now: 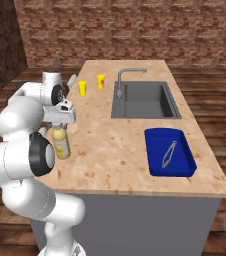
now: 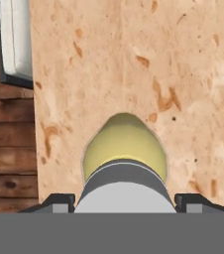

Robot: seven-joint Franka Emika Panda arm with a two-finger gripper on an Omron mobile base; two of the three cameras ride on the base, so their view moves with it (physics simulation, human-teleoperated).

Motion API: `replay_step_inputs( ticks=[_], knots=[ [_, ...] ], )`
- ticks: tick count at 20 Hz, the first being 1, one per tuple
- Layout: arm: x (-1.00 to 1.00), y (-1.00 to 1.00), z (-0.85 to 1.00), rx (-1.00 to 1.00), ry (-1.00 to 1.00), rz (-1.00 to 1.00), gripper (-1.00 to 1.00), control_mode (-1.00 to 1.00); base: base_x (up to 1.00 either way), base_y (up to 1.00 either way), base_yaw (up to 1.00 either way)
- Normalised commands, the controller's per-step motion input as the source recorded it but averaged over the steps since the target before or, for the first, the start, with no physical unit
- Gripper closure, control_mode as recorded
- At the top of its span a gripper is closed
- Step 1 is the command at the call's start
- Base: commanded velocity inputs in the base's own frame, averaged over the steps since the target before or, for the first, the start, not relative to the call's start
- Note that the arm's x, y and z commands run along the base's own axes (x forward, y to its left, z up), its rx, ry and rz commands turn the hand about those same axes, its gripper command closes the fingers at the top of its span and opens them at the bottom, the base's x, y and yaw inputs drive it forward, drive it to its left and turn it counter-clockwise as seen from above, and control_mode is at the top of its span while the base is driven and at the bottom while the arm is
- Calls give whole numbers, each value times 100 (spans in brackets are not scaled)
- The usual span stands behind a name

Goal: Place the drinks on the dining counter in a tight cluster.

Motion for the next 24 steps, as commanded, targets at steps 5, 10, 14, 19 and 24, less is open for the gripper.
replay_step_inputs(
  ticks=[5,10,14,19,24],
  knots=[
    [0,0,-9,0,-1,0,100,-100,0,0,0],
    [8,0,-3,9,-1,0,100,-100,0,0,0],
    [7,0,-1,6,0,0,100,-100,0,0,0],
    [2,4,0,0,3,0,100,-100,0,0,0],
    [0,11,-3,-5,3,0,100,-100,0,0,0]
  ],
)
